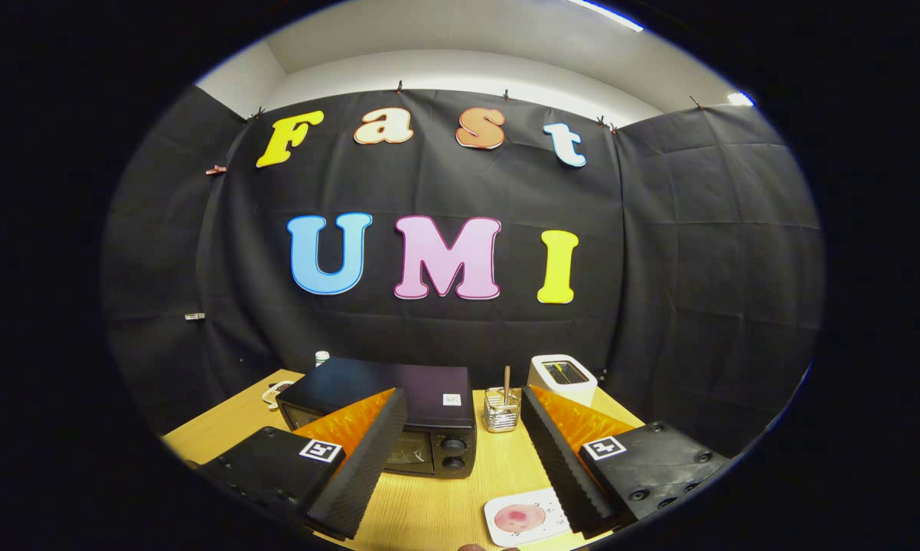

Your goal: Open the toaster oven, put the food inside, and close the toaster oven door.

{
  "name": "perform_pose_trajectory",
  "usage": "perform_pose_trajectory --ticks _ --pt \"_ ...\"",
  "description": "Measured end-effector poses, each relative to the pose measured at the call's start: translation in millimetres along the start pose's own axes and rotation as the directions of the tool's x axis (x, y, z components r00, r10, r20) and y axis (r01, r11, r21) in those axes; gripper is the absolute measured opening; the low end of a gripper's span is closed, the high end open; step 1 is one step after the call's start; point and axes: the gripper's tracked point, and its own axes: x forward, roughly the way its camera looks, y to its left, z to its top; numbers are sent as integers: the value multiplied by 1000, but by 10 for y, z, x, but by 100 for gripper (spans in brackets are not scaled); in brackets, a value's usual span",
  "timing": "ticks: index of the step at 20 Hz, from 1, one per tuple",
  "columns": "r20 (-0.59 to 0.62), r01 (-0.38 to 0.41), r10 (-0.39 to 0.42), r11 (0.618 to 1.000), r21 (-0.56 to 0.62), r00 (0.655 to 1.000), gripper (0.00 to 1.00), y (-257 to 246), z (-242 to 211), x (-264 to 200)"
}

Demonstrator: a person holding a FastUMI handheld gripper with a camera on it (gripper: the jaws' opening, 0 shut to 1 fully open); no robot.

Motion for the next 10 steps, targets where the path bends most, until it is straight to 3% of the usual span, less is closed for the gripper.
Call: perform_pose_trajectory --ticks 10 --pt "-103 -32 37 998 53 994 98 526 -291 408"
